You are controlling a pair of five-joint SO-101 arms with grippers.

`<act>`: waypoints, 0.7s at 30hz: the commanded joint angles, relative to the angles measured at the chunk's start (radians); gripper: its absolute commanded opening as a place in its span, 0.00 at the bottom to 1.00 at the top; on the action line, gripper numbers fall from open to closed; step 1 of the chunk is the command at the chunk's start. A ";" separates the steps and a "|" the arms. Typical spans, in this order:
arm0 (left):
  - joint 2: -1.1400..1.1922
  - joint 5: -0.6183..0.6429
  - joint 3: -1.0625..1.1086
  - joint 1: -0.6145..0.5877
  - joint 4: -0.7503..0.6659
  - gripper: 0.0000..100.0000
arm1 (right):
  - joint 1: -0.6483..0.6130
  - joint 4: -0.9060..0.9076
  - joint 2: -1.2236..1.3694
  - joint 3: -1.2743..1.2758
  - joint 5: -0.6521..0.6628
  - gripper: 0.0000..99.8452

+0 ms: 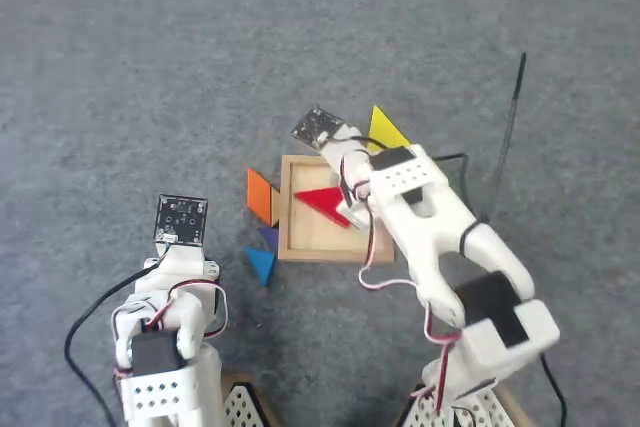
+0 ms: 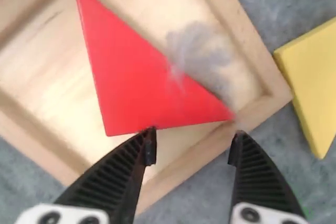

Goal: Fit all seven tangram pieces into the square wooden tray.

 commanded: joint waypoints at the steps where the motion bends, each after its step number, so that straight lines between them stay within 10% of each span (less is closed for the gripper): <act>1: -0.012 -0.006 -0.008 0.000 0.005 0.02 | 0.004 -0.028 0.130 -0.138 -0.014 0.23; 13: -0.012 -0.006 -0.008 0.000 0.005 0.02 | 0.016 0.041 0.265 -0.365 -0.147 0.23; 21: -0.012 -0.006 -0.008 0.000 0.005 0.02 | 0.027 0.062 -0.068 -0.058 -0.147 0.23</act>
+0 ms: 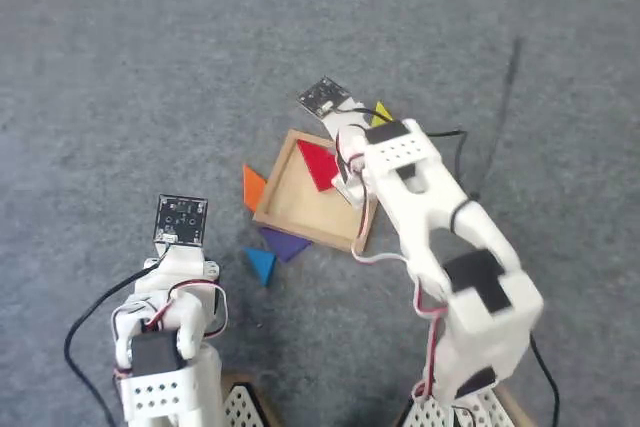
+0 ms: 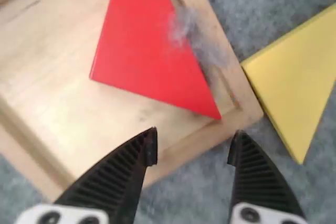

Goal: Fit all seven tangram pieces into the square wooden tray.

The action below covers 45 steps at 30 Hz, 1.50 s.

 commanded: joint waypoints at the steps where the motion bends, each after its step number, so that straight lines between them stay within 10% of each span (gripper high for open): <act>1: -0.012 -0.006 -0.008 0.000 0.005 0.02 | 0.004 -0.058 -0.234 0.245 -0.006 0.23; 19: -0.012 -0.006 -0.008 0.000 0.005 0.02 | 0.371 -0.104 -0.282 0.463 0.103 0.23; 32: -0.012 -0.006 -0.008 0.000 0.005 0.02 | 0.042 -0.162 -0.509 0.454 -0.325 0.23; 45: -0.012 -0.006 -0.008 0.000 0.005 0.02 | -0.008 -0.191 -0.162 0.330 -0.347 0.23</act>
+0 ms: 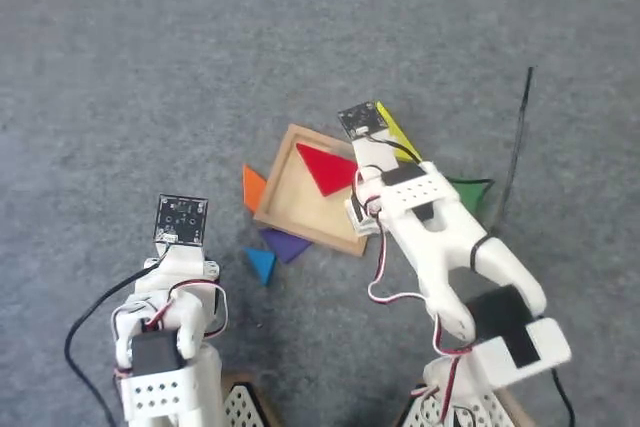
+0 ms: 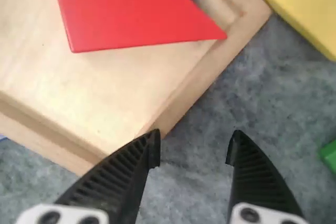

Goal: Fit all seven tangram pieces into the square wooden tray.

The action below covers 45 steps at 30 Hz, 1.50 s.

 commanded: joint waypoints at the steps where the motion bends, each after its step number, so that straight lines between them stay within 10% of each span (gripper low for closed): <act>1: -0.012 -0.006 -0.008 0.000 0.005 0.02 | -0.012 -0.019 0.058 -0.069 -0.012 0.23; 19: -0.012 -0.006 -0.008 0.000 0.005 0.02 | -0.099 0.022 -0.044 -0.077 -0.072 0.23; 45: -0.012 -0.006 -0.008 0.000 0.005 0.02 | 0.285 0.179 0.093 -0.069 0.011 0.06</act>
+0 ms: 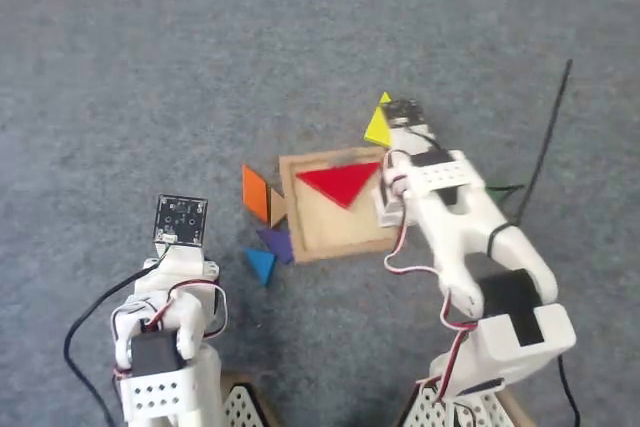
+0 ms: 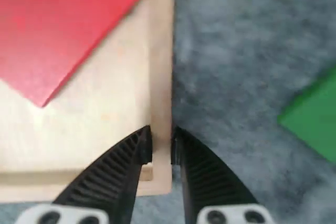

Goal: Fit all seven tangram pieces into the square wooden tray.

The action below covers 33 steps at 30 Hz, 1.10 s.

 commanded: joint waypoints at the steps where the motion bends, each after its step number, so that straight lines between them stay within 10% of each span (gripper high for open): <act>1: -0.012 -0.006 -0.008 0.000 0.005 0.02 | 0.139 0.085 0.015 -0.006 0.068 0.06; 12: -0.012 -0.006 -0.008 0.000 0.005 0.02 | 0.332 0.007 -0.163 0.186 0.210 0.06; 33: -0.012 -0.006 -0.008 0.000 0.005 0.02 | 0.035 0.143 -0.596 0.233 0.264 0.29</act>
